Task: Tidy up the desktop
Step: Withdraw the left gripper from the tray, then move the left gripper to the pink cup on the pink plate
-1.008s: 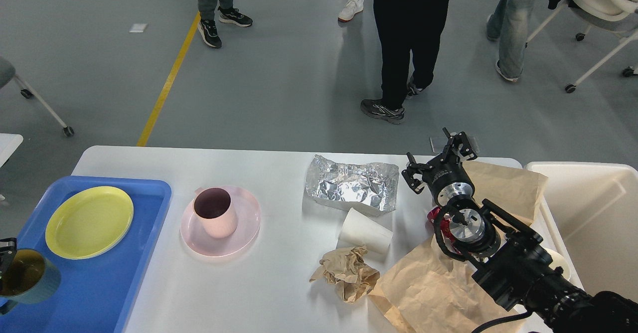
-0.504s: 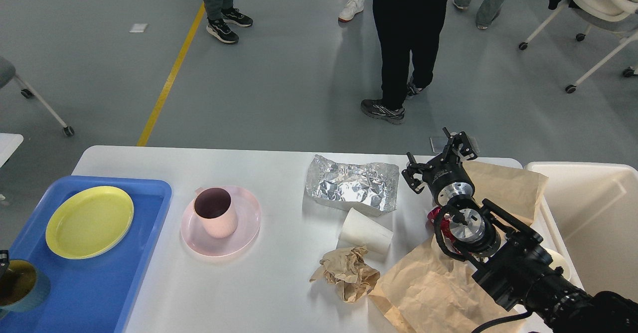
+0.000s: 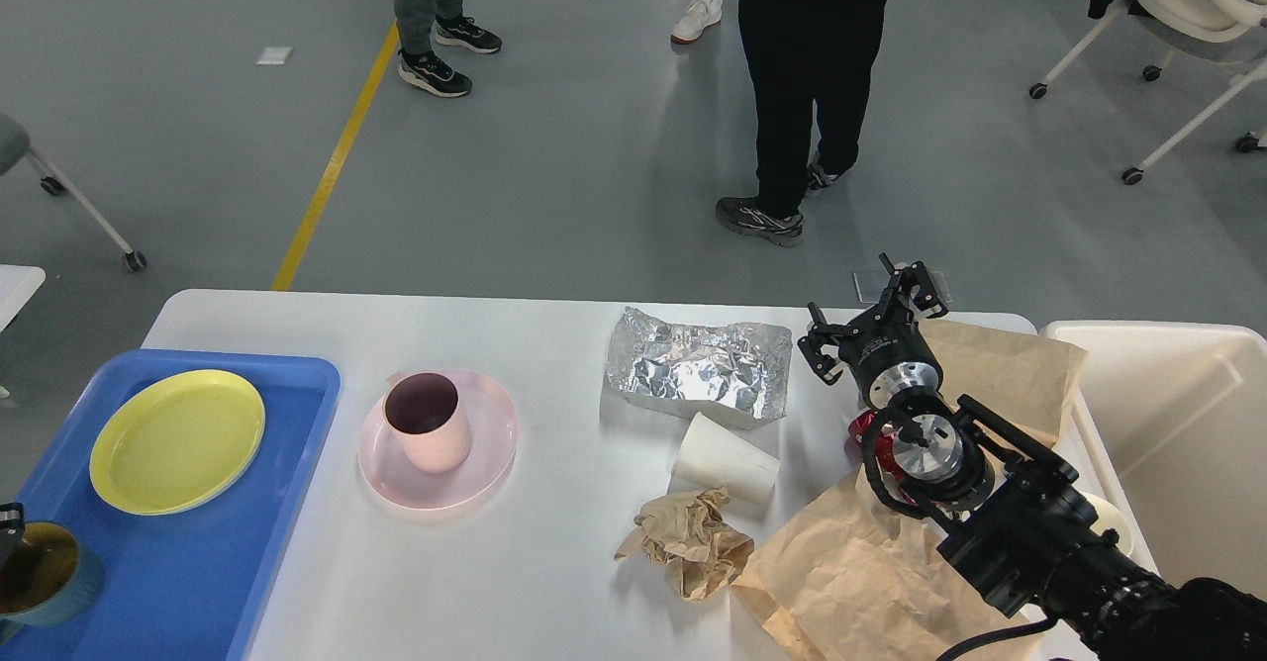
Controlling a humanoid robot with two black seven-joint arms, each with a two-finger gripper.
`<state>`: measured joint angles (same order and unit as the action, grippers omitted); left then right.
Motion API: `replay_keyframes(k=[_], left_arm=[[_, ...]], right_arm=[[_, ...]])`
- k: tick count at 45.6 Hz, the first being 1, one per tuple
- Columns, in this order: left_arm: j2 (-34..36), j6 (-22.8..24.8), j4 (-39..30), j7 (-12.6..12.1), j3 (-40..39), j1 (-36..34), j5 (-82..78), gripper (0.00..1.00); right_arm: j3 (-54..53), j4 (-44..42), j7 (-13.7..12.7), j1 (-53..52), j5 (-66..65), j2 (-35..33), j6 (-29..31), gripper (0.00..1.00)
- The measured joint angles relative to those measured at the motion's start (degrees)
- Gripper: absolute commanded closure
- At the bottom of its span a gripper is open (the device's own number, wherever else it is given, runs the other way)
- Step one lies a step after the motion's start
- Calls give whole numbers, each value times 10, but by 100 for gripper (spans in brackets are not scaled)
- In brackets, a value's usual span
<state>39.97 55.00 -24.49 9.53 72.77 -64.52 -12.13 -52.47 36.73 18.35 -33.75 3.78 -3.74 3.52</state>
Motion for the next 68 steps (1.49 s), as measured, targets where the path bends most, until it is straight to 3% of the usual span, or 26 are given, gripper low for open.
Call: replay_keyframes(k=[8,13,17,22,40,52,60,68], left_arm=[[0,0,0,-1,2,1,-1,55],[1,0,0,-1,3,1,-1,41],[1,0,0,-2,6,-1,-1,22],[1,0,-1,-3,12,-9,-2,14],[-18,0,-37,3,136,-170,-1,8],[-153,0,-55,4,153,-291,1,7],[-246,0,-57,4,136,-324,9,7],[-293,0,-81,3,133,-368,13,7]], right_arm=[[0,0,0,0,0,0,0,0],[0,0,0,0,0,0,0,0],[0,0,0,0,0,0,0,0],[0,0,0,0,0,0,0,0],[0,0,0,0,0,0,0,0],[0,0,0,0,0,0,0,0],[0,0,0,0,0,0,0,0],[0,0,0,0,0,0,0,0]])
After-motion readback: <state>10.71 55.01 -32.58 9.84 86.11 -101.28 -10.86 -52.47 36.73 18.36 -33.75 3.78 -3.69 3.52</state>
